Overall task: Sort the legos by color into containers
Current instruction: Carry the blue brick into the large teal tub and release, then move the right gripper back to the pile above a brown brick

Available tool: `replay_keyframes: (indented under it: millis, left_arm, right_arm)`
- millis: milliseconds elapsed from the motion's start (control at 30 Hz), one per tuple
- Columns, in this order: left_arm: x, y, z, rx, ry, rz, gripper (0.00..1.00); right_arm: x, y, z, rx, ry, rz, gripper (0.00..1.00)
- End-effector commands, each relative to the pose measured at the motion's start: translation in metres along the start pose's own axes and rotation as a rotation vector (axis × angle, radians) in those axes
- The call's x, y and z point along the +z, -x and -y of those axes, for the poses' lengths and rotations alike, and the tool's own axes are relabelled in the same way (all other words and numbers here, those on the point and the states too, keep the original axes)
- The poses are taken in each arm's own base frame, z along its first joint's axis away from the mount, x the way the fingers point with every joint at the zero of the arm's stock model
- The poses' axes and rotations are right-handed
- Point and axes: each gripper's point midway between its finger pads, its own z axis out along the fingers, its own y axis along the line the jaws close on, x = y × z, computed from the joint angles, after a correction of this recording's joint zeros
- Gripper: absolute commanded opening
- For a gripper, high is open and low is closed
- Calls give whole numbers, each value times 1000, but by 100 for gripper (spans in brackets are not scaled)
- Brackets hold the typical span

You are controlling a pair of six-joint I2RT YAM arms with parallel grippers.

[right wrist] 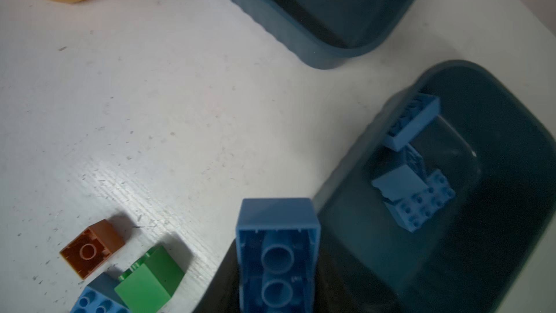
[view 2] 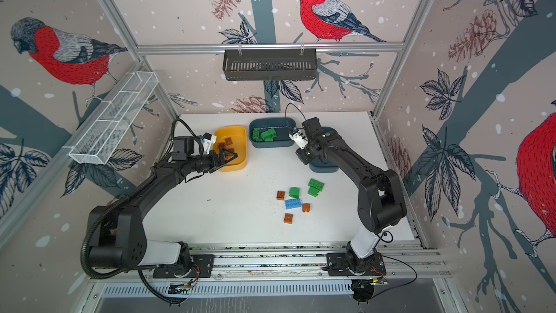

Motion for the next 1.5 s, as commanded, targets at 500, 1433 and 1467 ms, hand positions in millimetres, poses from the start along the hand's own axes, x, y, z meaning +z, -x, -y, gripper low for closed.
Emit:
replay_keyframes:
  millis: [500, 1433, 1467]
  left_arm:
    - [-1, 17, 13, 42, -29, 22, 97]
    - [4, 17, 7, 36, -17, 10, 97]
    - [4, 16, 6, 37, -19, 10, 97]
  right_arm:
    - [47, 5, 132, -93, -274, -37, 23]
    - [40, 43, 91, -29, -120, 140, 77]
    - [32, 46, 81, 2, -84, 160, 78]
